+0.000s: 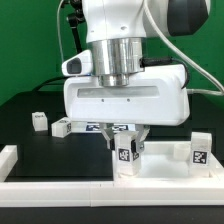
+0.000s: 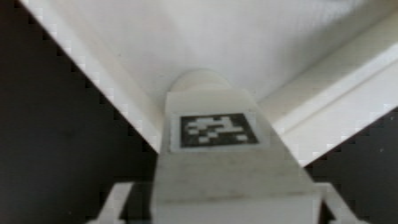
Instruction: Assemble square table
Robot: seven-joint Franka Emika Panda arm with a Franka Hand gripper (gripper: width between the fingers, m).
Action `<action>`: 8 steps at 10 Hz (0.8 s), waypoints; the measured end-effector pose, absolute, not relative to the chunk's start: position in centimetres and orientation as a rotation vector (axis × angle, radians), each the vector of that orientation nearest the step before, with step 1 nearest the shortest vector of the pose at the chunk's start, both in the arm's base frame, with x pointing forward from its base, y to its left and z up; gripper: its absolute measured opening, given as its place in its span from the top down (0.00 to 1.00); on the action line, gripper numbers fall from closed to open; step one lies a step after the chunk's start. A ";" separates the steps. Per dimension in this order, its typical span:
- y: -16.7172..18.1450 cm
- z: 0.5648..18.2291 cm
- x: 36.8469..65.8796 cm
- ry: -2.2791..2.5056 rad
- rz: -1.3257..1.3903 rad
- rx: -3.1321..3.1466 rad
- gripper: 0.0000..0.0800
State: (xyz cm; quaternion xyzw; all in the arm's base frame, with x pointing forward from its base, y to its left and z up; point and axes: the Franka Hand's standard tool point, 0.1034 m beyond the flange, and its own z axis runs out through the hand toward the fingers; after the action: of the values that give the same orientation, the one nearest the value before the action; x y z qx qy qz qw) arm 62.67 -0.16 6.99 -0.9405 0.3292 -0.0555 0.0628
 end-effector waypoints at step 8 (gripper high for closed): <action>-0.4 6.7 62.5 2.314 0.153 -1.795 0.64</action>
Offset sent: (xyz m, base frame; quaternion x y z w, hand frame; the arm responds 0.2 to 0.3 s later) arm 0.0109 -0.0076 0.0126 0.0055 -0.0695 0.5318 0.8440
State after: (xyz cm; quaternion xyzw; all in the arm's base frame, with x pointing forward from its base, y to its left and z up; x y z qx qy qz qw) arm 62.46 -0.40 6.71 -0.6089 0.7847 0.0517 0.1043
